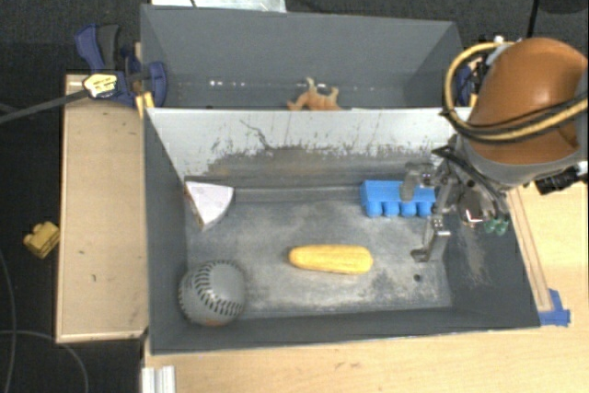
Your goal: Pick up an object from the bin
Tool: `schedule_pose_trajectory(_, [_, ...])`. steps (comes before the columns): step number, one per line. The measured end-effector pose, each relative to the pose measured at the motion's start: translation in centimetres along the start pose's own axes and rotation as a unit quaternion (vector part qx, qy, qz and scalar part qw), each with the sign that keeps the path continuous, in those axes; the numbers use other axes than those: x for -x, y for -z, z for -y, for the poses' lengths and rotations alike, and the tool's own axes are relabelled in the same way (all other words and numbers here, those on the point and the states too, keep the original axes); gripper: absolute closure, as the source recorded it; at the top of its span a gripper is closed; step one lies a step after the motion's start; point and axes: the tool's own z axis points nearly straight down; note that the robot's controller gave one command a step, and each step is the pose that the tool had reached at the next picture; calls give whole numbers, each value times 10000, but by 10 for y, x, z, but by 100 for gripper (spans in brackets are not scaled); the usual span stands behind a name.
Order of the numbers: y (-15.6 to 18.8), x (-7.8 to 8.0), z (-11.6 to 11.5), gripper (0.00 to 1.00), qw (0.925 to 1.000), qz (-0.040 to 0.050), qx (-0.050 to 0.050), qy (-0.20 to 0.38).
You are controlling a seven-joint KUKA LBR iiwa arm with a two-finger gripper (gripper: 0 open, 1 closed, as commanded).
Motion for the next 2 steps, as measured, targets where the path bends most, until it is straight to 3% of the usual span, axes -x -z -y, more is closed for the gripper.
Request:
schedule_pose_trajectory(1, [5,1,0,0,10000,40,-3,5])
schedule_pose_trajectory(2, [-46,2,-24,0,9999,76,-2,-147])
